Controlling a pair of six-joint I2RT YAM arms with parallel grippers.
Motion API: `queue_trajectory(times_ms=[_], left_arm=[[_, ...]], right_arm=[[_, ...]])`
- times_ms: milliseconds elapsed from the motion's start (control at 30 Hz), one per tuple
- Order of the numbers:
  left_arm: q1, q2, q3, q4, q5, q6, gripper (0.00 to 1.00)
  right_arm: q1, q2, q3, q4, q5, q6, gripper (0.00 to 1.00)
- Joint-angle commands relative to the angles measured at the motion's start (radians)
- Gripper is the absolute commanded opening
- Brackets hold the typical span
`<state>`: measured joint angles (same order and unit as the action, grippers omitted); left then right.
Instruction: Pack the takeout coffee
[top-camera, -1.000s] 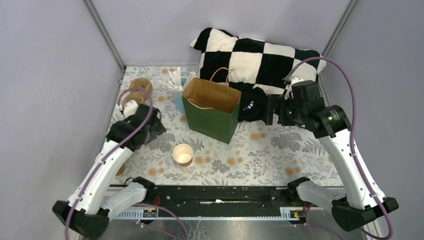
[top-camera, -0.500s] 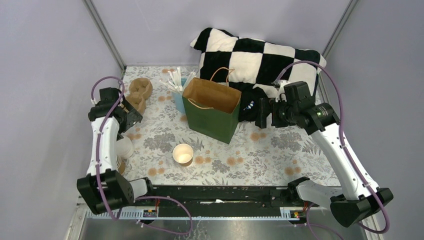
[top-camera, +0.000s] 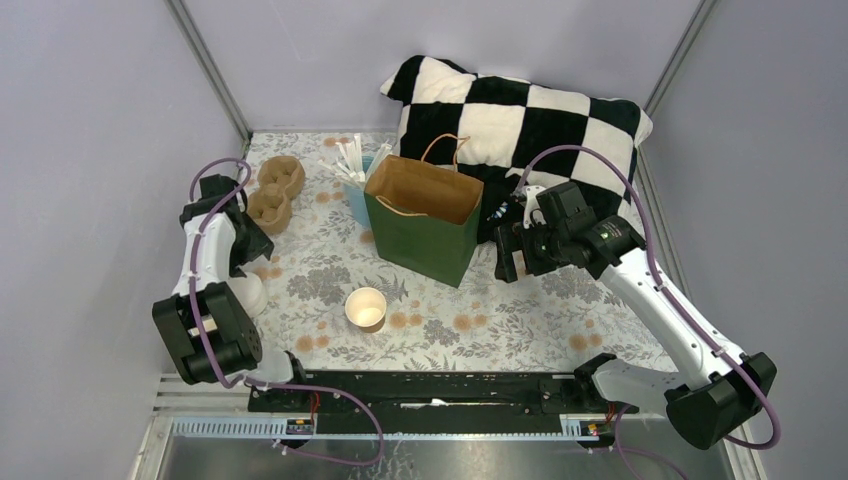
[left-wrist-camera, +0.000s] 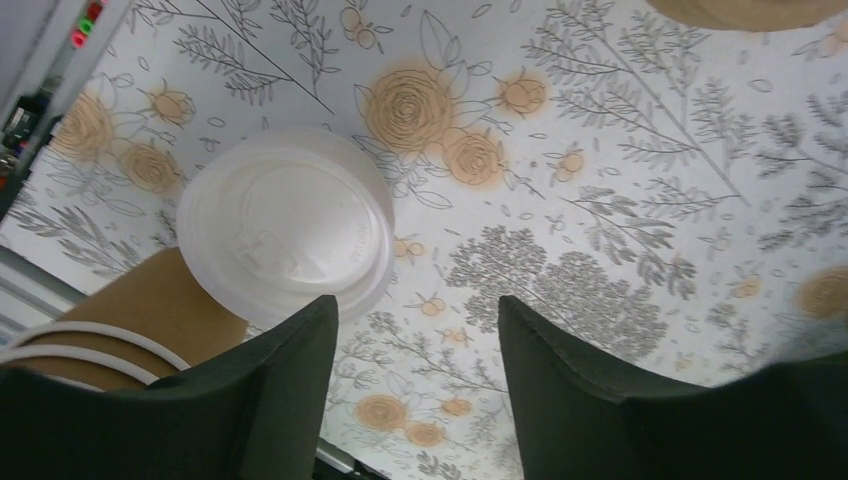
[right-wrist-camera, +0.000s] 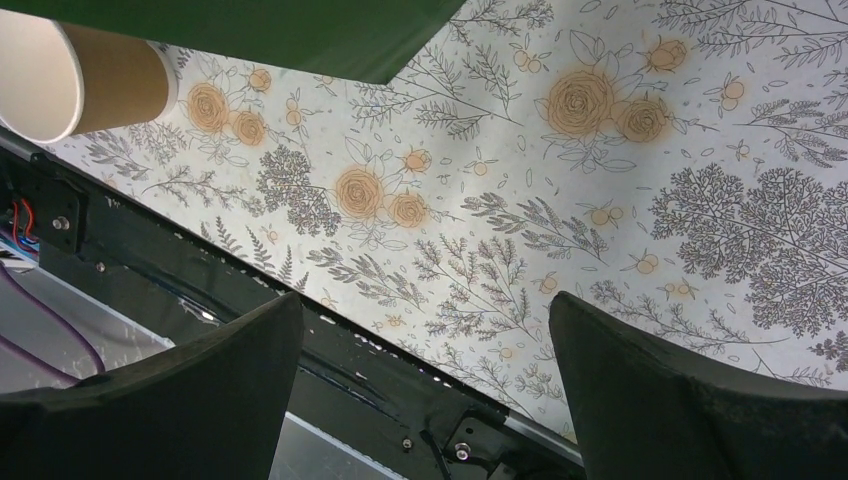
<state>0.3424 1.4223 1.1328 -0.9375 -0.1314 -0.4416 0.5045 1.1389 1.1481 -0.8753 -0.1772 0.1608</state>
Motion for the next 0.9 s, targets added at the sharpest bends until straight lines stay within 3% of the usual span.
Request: queue_trajectory(times_ms=[0,433,867], left_arm=[[0.015,0.034,-0.02,0.042,-0.06,0.05,0.6],[0.034,0.128,-0.056,0.102,-0.05,0.031,0.32],[0.033,0.114,-0.076,0.081,-0.087,0.022,0.17]], right_arm=[[0.008,-0.024,-0.006,0.051,-0.021,-0.021,0.98],[0.009,-0.028,0.011,0.044,-0.021,-0.023,0.99],[0.018,-0.025,0.019,0.041,-0.007,-0.024,0.99]])
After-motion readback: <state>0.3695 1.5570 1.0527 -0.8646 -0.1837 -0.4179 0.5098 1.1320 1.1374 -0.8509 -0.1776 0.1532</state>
